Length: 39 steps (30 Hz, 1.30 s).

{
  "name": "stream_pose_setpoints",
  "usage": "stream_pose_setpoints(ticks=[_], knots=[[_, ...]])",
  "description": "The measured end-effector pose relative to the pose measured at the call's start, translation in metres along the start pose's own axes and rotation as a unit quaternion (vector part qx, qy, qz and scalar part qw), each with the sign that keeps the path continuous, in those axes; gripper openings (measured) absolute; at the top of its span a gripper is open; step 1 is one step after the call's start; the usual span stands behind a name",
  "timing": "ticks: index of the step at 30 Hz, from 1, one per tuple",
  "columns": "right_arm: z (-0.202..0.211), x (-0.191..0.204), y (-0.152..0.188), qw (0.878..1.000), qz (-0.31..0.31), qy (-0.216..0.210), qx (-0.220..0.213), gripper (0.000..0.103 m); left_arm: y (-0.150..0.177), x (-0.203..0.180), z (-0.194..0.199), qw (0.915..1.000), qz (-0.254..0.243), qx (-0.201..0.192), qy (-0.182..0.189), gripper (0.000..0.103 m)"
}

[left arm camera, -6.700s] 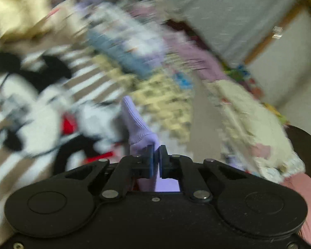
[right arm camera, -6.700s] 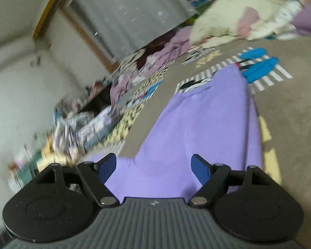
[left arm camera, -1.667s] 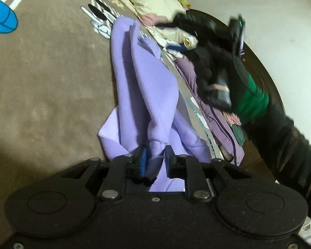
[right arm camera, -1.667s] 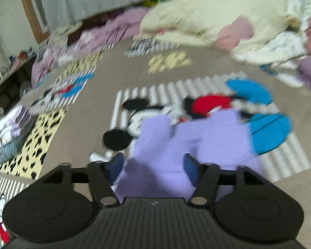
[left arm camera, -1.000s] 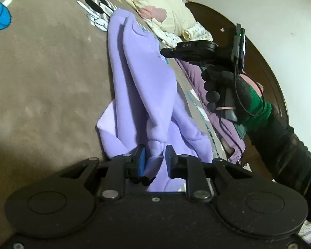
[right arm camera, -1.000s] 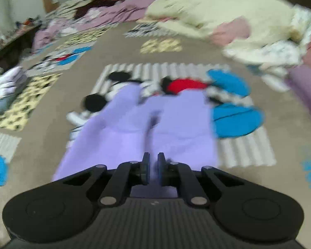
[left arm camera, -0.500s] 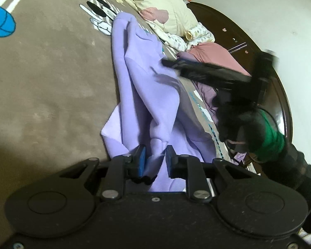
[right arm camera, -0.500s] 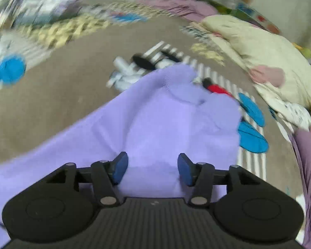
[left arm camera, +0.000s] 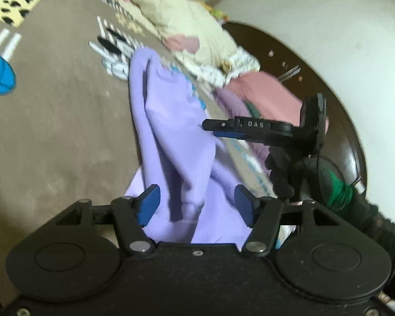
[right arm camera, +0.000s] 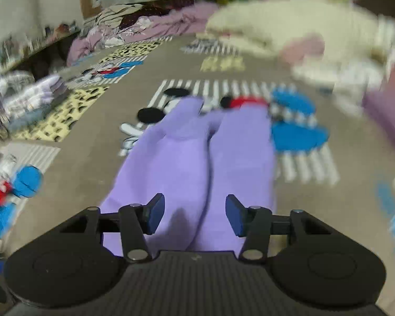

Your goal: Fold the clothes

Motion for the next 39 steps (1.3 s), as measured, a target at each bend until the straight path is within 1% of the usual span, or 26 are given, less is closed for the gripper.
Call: stream_pose_setpoints(ticks=[1, 2, 3, 4, 5, 6, 9, 11, 12, 15, 17, 18, 19, 20, 22, 24, 25, 26, 27, 28, 30, 34, 35, 36, 37, 39], knots=[[-0.004, -0.003, 0.006, 1.000, -0.007, 0.001, 0.012, 0.048, 0.002, -0.001, -0.005, 1.0000, -0.006, 0.004, -0.002, 0.036], [-0.005, -0.006, 0.013, 1.000, -0.022, -0.011, 0.019, 0.043, 0.004, -0.002, -0.009, 0.9999, -0.012, 0.008, -0.005, 0.023], [-0.005, -0.008, 0.018, 0.998, -0.045, -0.035, 0.019, 0.028, 0.005, -0.003, -0.014, 0.9998, -0.017, 0.011, -0.007, 0.017], [-0.005, -0.008, 0.022, 0.995, -0.070, -0.062, 0.016, 0.023, 0.006, -0.003, -0.015, 0.9997, -0.020, 0.010, -0.010, 0.012], [-0.006, -0.009, 0.026, 0.991, -0.094, -0.090, 0.014, 0.022, 0.006, -0.003, -0.017, 0.9996, -0.023, 0.009, -0.013, 0.011], [-0.004, -0.012, 0.026, 0.988, -0.108, -0.112, 0.009, 0.016, 0.005, -0.001, -0.015, 0.9997, -0.018, 0.011, -0.008, 0.010], [0.004, -0.024, 0.021, 0.977, -0.133, -0.167, -0.009, 0.013, 0.001, 0.009, -0.009, 0.9999, 0.000, 0.014, 0.003, 0.009], [0.009, -0.033, 0.011, 0.974, -0.123, -0.190, -0.012, 0.013, 0.000, 0.013, -0.009, 0.9998, 0.009, 0.018, 0.005, 0.009], [0.008, -0.035, 0.007, 0.975, -0.103, -0.194, -0.001, 0.013, 0.000, 0.014, -0.010, 0.9997, 0.009, 0.022, 0.005, 0.009], [0.002, -0.033, 0.009, 0.985, -0.032, -0.165, 0.050, 0.013, 0.004, 0.010, -0.014, 0.9995, 0.000, 0.032, 0.003, 0.009], [0.001, -0.032, 0.009, 0.987, -0.018, -0.145, 0.060, 0.019, 0.006, 0.008, -0.014, 0.9993, -0.012, 0.036, -0.004, 0.011], [0.003, -0.032, 0.008, 0.989, -0.017, -0.136, 0.056, 0.022, 0.006, 0.006, -0.014, 0.9991, -0.015, 0.038, -0.003, 0.011], [0.006, -0.031, 0.005, 0.991, -0.017, -0.123, 0.043, 0.030, 0.008, 0.005, -0.012, 0.9990, -0.020, 0.041, -0.005, 0.019], [0.009, -0.030, 0.001, 0.994, -0.016, -0.109, 0.028, 0.031, 0.008, 0.003, -0.010, 0.9988, -0.027, 0.040, -0.008, 0.029], [0.014, -0.022, -0.010, 0.995, -0.001, -0.097, 0.003, 0.032, 0.006, 0.001, -0.006, 0.9993, -0.023, 0.031, 0.000, 0.029], [0.009, -0.005, -0.020, 0.995, 0.033, -0.097, -0.004, 0.032, 0.004, 0.001, -0.003, 0.9997, -0.013, 0.018, 0.008, 0.029], [0.007, 0.004, -0.025, 0.994, 0.050, -0.098, -0.007, 0.032, 0.004, 0.002, -0.006, 0.9998, -0.007, 0.020, 0.006, 0.029], [0.004, 0.012, -0.030, 0.993, 0.067, -0.098, -0.010, 0.031, 0.005, 0.003, -0.008, 0.9998, -0.002, 0.021, 0.004, 0.026], [-0.003, 0.022, -0.035, 0.991, 0.087, -0.097, -0.009, 0.031, 0.006, 0.004, -0.010, 0.9997, 0.003, 0.023, 0.002, 0.017], [-0.013, 0.032, -0.039, 0.990, 0.107, -0.095, -0.004, 0.031, 0.010, 0.003, -0.013, 0.9994, -0.005, 0.034, -0.007, 0.010], [-0.039, 0.045, -0.051, 0.987, 0.138, -0.087, 0.009, 0.029, 0.015, 0.002, -0.016, 0.9988, -0.017, 0.044, -0.014, 0.010], [-0.072, 0.060, -0.076, 0.984, 0.170, -0.046, 0.017, 0.030, 0.016, 0.005, -0.018, 0.9987, -0.013, 0.047, -0.015, 0.010], [-0.078, 0.055, -0.082, 0.986, 0.163, -0.032, 0.013, 0.035, 0.017, 0.005, -0.019, 0.9986, -0.012, 0.048, -0.015, 0.010], [-0.083, 0.048, -0.088, 0.988, 0.153, -0.013, 0.008, 0.045, 0.017, 0.006, -0.019, 0.9986, -0.012, 0.050, -0.015, 0.010], [-0.087, 0.041, -0.094, 0.990, 0.143, 0.006, 0.003, 0.058, 0.017, 0.007, -0.020, 0.9986, -0.012, 0.050, -0.014, 0.010], [-0.096, 0.023, -0.102, 0.993, 0.111, 0.032, -0.003, 0.069, 0.017, 0.008, -0.020, 0.9986, -0.008, 0.050, -0.013, 0.010]])
Point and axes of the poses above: each gripper's, at about its wrist camera, not at the fingertips, and z roughly against the way its jaws point, x to its left, y to its underside, the point moved 5 cm from there along -z, roughly the way its jaws point, and after that the axes turned 5 degrees about -x, right-handed, at the moved point
